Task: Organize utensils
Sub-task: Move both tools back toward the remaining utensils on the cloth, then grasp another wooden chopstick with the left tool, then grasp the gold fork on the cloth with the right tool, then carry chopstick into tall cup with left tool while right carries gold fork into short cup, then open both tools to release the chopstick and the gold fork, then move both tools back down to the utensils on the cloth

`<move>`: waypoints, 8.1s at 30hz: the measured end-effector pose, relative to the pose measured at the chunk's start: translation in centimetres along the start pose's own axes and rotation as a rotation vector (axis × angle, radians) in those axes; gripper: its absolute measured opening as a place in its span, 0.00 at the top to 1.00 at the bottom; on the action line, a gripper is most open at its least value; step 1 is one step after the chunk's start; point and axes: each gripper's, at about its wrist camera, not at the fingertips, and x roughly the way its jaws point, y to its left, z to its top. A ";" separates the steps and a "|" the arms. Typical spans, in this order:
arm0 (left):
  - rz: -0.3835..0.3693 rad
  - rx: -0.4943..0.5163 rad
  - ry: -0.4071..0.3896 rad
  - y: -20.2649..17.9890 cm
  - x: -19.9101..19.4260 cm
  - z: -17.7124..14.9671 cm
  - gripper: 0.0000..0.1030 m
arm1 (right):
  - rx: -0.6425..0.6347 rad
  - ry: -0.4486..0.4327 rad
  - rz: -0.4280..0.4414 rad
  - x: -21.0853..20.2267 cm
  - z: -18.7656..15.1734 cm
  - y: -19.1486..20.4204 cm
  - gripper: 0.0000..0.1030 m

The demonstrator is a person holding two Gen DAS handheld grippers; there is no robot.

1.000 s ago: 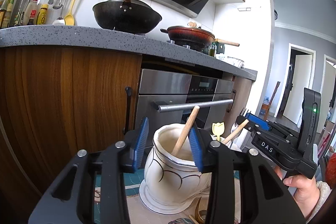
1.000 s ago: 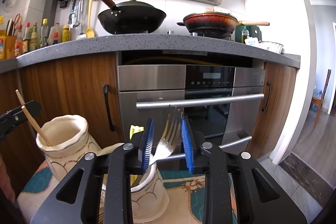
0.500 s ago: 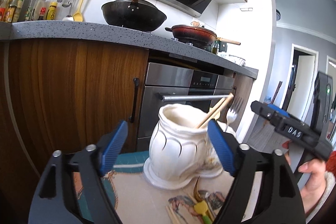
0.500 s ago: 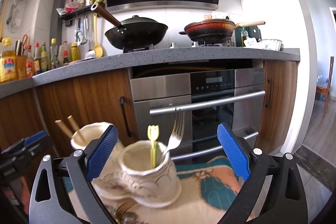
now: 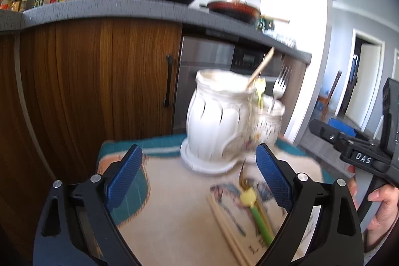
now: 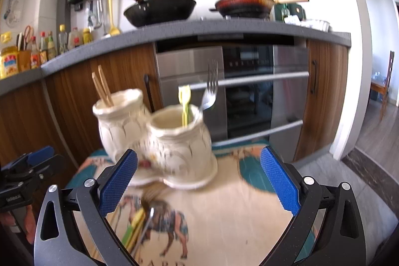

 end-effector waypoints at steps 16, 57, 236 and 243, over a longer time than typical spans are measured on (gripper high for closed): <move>0.069 0.052 0.384 -1.7 2.4 -6.2 0.19 | 0.019 0.076 0.001 -0.3 -2.6 -0.2 0.05; -0.097 -0.110 0.102 0.6 -0.5 -2.7 0.94 | -0.147 0.296 0.126 3.6 -4.7 4.2 0.63; 0.027 -0.001 0.039 -0.9 0.4 -1.0 0.06 | 0.149 0.044 0.003 0.0 -0.8 -2.2 0.05; 0.013 0.043 0.193 -1.8 1.8 -3.1 0.06 | 0.125 0.075 0.003 0.5 -1.4 -1.6 0.05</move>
